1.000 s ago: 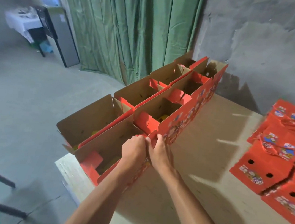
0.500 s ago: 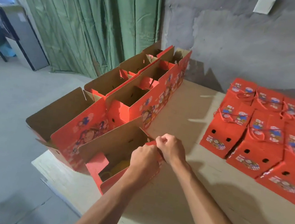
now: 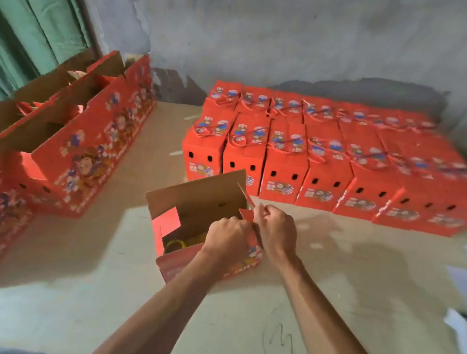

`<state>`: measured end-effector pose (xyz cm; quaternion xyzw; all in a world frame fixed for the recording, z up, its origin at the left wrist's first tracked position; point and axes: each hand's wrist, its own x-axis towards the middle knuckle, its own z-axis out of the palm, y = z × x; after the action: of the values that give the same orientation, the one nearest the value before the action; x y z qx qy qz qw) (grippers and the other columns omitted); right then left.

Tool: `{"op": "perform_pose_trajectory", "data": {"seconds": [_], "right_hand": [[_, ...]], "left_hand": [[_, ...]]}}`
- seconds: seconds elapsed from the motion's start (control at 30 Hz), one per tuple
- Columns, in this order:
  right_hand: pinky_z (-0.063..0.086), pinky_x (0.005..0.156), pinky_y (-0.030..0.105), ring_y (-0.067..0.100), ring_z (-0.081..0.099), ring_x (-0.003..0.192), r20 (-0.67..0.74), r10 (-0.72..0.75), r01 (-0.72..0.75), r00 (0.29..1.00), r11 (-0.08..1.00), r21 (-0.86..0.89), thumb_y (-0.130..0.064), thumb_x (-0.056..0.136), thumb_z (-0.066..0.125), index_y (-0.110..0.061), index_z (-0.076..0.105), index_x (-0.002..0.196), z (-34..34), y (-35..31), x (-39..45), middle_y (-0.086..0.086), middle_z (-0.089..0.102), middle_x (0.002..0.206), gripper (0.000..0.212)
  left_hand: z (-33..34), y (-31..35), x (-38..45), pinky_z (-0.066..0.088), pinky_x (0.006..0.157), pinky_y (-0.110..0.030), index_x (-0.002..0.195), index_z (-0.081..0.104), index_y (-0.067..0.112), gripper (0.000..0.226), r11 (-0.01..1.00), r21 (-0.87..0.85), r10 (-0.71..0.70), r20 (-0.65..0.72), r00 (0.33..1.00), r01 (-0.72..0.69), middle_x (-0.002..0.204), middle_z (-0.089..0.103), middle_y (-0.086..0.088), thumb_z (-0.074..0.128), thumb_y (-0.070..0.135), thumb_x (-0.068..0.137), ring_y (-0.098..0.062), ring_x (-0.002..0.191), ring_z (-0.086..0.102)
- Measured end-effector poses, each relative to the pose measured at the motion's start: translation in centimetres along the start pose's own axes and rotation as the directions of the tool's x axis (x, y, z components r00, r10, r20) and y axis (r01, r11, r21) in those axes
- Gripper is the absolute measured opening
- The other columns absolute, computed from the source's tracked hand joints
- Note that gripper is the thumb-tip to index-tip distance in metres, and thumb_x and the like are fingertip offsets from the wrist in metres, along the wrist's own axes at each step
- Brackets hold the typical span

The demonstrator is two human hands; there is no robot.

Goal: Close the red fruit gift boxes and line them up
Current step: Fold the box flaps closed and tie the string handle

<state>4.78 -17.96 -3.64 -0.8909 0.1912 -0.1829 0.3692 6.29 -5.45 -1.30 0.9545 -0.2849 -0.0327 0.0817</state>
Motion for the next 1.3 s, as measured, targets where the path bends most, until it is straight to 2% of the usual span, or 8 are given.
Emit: {"op": "perform_pose_trajectory", "data": {"seconds": [0.4,0.53,0.67,0.77,0.93,1.03,1.17,1.3], "right_hand": [[0.036,0.052,0.028,0.018,0.057,0.060,-0.335,0.187,-0.188,0.923,0.982,0.029,-0.028,0.105,0.050,-0.013,0.064,0.072,-13.8,12.6,-3.6,0.001,0.066,0.067,0.039],[0.045,0.054,0.033,0.020,0.061,0.065,-0.339,0.160,-0.168,0.927,0.986,0.007,-0.027,0.105,0.053,-0.014,0.067,0.079,-15.8,14.5,-4.5,-0.001,0.067,0.071,0.032],[0.049,0.064,0.029,0.011,0.065,0.075,-0.189,0.228,-0.231,0.955,0.973,0.006,-0.033,0.102,0.053,-0.026,0.067,0.094,-16.8,14.7,-3.2,-0.012,0.072,0.080,0.017],[0.054,0.082,0.036,0.009,0.067,0.086,-0.012,0.395,-0.387,0.919,0.906,0.169,-0.029,0.100,0.055,-0.030,0.064,0.109,-18.2,15.0,-1.4,-0.017,0.074,0.082,0.013],[0.051,0.082,0.036,0.010,0.061,0.105,0.378,0.473,-0.553,0.796,0.822,0.134,-0.017,0.106,0.047,-0.033,0.064,0.130,-20.3,14.8,1.6,-0.005,0.078,0.098,0.033],[0.052,0.071,0.031,0.014,0.061,0.112,0.473,0.509,-0.574,0.720,0.819,-0.007,-0.015,0.105,0.047,-0.040,0.065,0.129,-20.1,14.6,3.4,-0.008,0.074,0.114,0.039],[0.058,0.071,0.031,0.016,0.067,0.109,0.585,0.542,-0.616,0.603,0.782,-0.089,-0.030,0.102,0.057,-0.041,0.069,0.125,-19.7,15.8,4.4,-0.006,0.072,0.119,0.028],[0.060,0.074,0.034,0.012,0.070,0.107,0.710,0.522,-0.710,0.473,0.703,-0.045,-0.034,0.103,0.056,-0.044,0.075,0.117,-18.8,18.1,4.6,-0.007,0.076,0.117,0.026]], "left_hand": [[2.7,17.2,2.8,0.036,0.068,-0.030,0.110,0.065,0.013,0.024,0.921,0.017,0.388,0.043,0.921,-0.389,0.104,0.070,-0.006,0.043,0.008,0.100,-0.028,0.091,0.065],[3.5,19.0,3.2,0.033,0.066,-0.032,0.110,0.065,0.014,0.026,0.910,-0.009,0.414,0.057,0.909,-0.414,0.100,0.070,-0.008,0.043,0.006,0.099,-0.029,0.086,0.063],[3.6,18.3,3.6,0.046,0.074,-0.036,0.120,0.064,0.016,0.025,0.917,-0.099,0.396,0.115,0.911,-0.386,0.111,0.070,-0.007,0.047,0.017,0.103,-0.029,0.097,0.064],[2.1,16.1,3.9,0.052,0.076,-0.035,0.112,0.073,0.016,0.020,0.816,-0.434,0.469,0.113,0.876,-0.381,0.099,0.074,-0.003,0.062,0.026,0.100,-0.023,0.087,0.066],[-0.2,10.6,4.6,0.044,0.058,-0.034,0.085,0.067,0.008,0.029,0.721,-0.578,0.329,-0.200,0.923,-0.382,0.074,0.064,-0.003,0.055,0.025,0.106,-0.012,0.062,0.051],[-0.2,7.2,4.7,0.053,0.087,-0.030,0.111,0.074,0.013,0.031,0.696,-0.666,0.066,-0.313,0.948,-0.268,0.107,0.075,0.003,0.051,0.032,0.108,-0.011,0.100,0.067],[1.5,4.2,4.2,0.040,0.109,-0.021,0.135,0.064,0.014,0.045,0.475,-0.870,-0.029,-0.164,0.986,-0.131,0.134,0.065,0.005,0.037,0.041,0.110,-0.004,0.130,0.055],[4.3,3.1,4.0,0.033,0.121,-0.034,0.148,0.051,0.025,0.055,0.212,-0.952,-0.023,0.219,0.975,0.219,0.154,0.050,0.007,0.020,0.048,0.110,-0.008,0.144,0.044]]}}
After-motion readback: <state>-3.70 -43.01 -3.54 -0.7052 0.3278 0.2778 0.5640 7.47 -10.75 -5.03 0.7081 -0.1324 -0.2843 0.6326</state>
